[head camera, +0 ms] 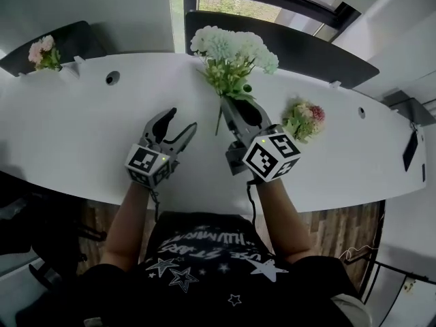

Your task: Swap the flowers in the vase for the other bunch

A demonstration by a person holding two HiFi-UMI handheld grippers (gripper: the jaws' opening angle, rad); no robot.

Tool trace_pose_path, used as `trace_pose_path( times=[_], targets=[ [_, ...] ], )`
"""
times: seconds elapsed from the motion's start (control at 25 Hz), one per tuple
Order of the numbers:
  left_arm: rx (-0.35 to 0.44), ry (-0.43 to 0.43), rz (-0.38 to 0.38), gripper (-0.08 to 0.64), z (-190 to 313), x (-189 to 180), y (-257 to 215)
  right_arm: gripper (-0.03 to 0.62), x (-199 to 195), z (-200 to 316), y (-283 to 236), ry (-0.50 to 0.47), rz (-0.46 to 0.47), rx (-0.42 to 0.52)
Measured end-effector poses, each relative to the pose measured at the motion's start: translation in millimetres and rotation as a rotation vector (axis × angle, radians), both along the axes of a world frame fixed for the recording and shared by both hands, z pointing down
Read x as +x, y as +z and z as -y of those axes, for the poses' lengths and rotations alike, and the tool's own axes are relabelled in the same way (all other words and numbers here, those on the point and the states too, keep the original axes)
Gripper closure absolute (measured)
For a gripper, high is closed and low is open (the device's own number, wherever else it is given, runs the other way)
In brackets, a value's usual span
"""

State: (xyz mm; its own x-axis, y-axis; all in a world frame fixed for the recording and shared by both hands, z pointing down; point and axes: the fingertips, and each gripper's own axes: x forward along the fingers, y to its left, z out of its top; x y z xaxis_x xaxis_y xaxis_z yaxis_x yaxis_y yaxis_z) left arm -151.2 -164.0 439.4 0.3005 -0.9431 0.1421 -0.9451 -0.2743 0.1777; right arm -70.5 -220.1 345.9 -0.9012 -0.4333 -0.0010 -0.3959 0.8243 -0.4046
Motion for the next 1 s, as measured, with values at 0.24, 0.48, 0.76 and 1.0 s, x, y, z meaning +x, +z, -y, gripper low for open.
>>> trace_pose_path(
  times=[0.24, 0.48, 0.76, 1.0],
  targets=[
    [0.007, -0.070, 0.022, 0.294, -44.6, -51.9, -3.0, 0.523, -39.2, -29.1, 38.6, -0.005, -0.071, -0.051],
    [0.004, -0.109, 0.029, 0.399, -78.5, -86.7, 7.3, 0.535, -70.2, -54.1, 80.1, -0.001, -0.119, -0.139],
    [-0.031, -0.100, 0.017, 0.425, -99.7, -103.7, 19.8, 0.535, -74.1, -68.1, 138.4, 0.059, -0.178, -0.275],
    [-0.071, -0.074, 0.015, 0.441, -108.3, -105.4, 33.5, 0.535, -72.6, -80.5, 174.8, 0.107, -0.223, -0.329]
  ],
)
